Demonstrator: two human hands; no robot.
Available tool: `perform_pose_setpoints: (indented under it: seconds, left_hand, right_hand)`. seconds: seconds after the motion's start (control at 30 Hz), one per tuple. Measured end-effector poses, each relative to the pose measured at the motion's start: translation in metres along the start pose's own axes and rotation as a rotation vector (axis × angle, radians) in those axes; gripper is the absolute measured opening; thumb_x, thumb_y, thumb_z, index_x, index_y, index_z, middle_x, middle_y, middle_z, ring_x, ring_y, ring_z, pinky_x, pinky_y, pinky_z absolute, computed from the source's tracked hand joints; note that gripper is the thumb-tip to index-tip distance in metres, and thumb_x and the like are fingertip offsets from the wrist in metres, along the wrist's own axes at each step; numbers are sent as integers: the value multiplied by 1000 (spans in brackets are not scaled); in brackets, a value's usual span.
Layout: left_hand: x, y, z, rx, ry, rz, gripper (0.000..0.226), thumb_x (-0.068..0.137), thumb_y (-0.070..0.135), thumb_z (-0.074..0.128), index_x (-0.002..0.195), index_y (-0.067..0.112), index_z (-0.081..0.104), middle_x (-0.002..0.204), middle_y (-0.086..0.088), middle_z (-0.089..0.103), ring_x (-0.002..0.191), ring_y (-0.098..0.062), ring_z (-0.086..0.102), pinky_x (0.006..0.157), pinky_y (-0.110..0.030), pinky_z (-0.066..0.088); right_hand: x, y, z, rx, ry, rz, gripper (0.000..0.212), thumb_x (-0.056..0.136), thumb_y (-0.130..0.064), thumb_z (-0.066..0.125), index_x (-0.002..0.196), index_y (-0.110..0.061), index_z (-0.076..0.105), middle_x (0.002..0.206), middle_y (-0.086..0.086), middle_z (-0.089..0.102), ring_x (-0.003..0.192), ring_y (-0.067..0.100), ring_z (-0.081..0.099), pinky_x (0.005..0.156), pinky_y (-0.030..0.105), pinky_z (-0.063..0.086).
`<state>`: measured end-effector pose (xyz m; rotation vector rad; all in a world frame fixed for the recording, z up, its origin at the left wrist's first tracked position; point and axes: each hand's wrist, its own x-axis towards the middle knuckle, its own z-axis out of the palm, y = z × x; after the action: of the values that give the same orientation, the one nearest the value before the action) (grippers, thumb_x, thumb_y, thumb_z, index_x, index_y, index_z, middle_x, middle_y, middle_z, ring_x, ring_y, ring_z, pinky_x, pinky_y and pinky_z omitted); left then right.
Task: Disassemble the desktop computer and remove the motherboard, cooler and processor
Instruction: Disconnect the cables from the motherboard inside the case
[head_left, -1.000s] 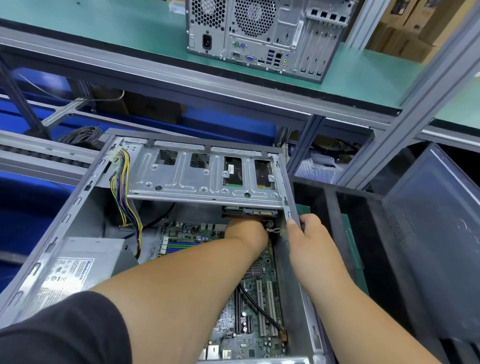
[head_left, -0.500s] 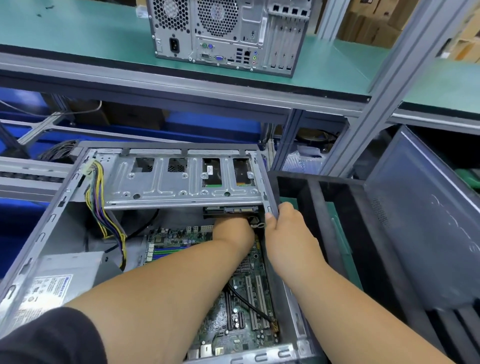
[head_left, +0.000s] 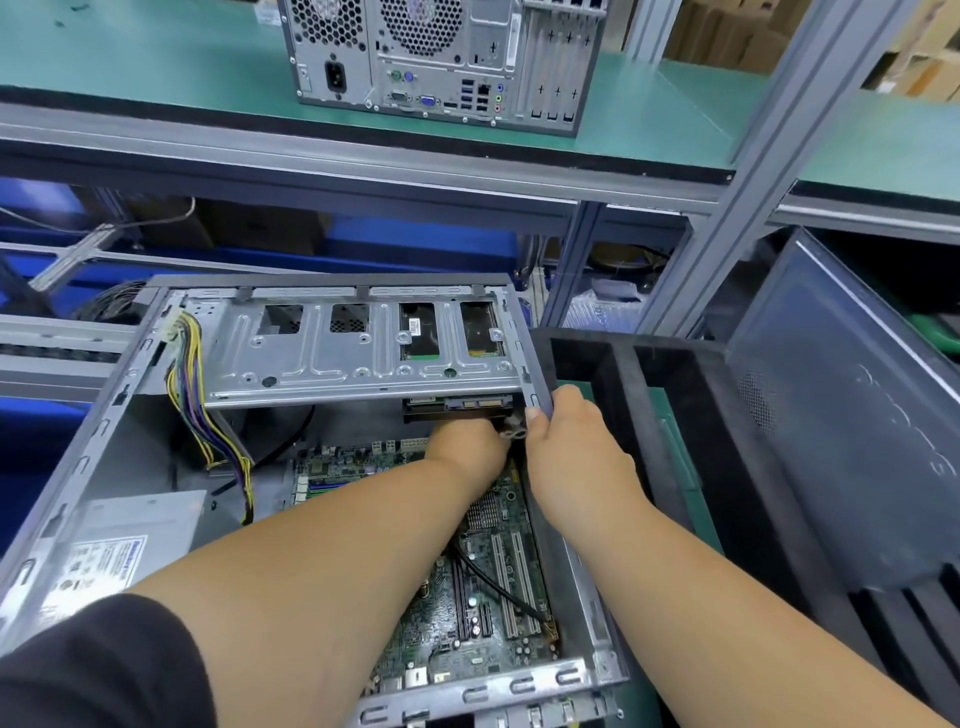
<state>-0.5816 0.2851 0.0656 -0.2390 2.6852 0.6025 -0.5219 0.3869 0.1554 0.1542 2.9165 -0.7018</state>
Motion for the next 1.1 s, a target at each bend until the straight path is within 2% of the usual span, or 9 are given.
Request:
perform_pose_setpoints:
  seconds: [0.17, 0.33, 0.47, 0.6, 0.67, 0.73, 0.8, 0.93, 1.1]
  left_hand:
    - [-2, 0, -5, 4, -26, 3, 44, 103, 40, 37, 120, 11, 65, 125, -13, 63, 116, -30, 57, 89, -28, 41]
    - [-18, 2, -11, 21, -43, 74, 41, 102, 36, 37, 106, 7, 66, 110, -14, 67, 96, -29, 60, 78, -28, 45]
    - [-42, 7, -22, 105, -132, 96, 34, 101, 21, 39, 121, 4, 61, 121, -14, 62, 110, -30, 59, 89, -34, 47]
    - [-66, 17, -35, 321, -187, 153, 35, 101, 20, 40, 131, 8, 56, 130, -10, 57, 117, -26, 55, 85, -31, 44]
    - [-74, 17, -42, 387, -175, 182, 32, 100, 22, 43, 125, 9, 57, 127, -9, 59, 111, -26, 57, 79, -29, 41]
    - [-87, 16, -48, 463, -151, 254, 30, 99, 24, 46, 123, 10, 58, 125, -9, 60, 94, -24, 54, 77, -29, 39]
    - [-96, 16, -49, 510, -263, 301, 33, 99, 26, 49, 126, 9, 57, 125, -9, 61, 92, -23, 53, 75, -28, 39]
    - [-107, 15, -40, 451, -502, 436, 36, 93, 31, 61, 124, 13, 61, 120, -5, 63, 105, -23, 58, 78, -27, 42]
    - [-100, 16, -21, 465, -659, 489, 30, 95, 28, 61, 117, 8, 63, 118, -9, 64, 93, -20, 54, 74, -25, 38]
  right_hand:
    - [-1, 0, -1, 9, -2, 6, 28, 104, -39, 30, 111, -14, 41, 118, 7, 50, 100, 34, 55, 93, 51, 42]
    - [-1, -1, -2, 15, -7, 3, 29, 104, -38, 30, 114, -13, 42, 120, 7, 51, 101, 34, 55, 94, 51, 41]
    - [0, 1, -2, 40, -5, -6, 30, 104, -38, 30, 114, -12, 41, 120, 8, 51, 102, 35, 55, 94, 52, 41]
    - [0, 1, -1, 49, 0, -21, 30, 104, -38, 30, 113, -12, 41, 118, 9, 51, 101, 35, 54, 94, 52, 42]
    - [0, 1, -1, 46, 0, -23, 31, 104, -38, 29, 115, -11, 42, 119, 10, 51, 102, 36, 54, 94, 53, 42]
    - [1, 2, -2, 52, -2, -22, 33, 104, -38, 29, 118, -10, 42, 120, 11, 51, 104, 36, 54, 94, 53, 42]
    - [1, 3, -1, 70, -4, -23, 34, 104, -38, 30, 119, -10, 42, 120, 12, 52, 105, 36, 54, 94, 53, 43]
    - [3, 5, 0, 101, 8, -27, 35, 104, -39, 31, 117, -10, 43, 119, 13, 53, 104, 36, 55, 94, 54, 43]
    - [2, 4, 2, -11, 90, -51, 31, 103, -37, 35, 123, -14, 42, 123, 9, 48, 109, 33, 51, 91, 47, 39]
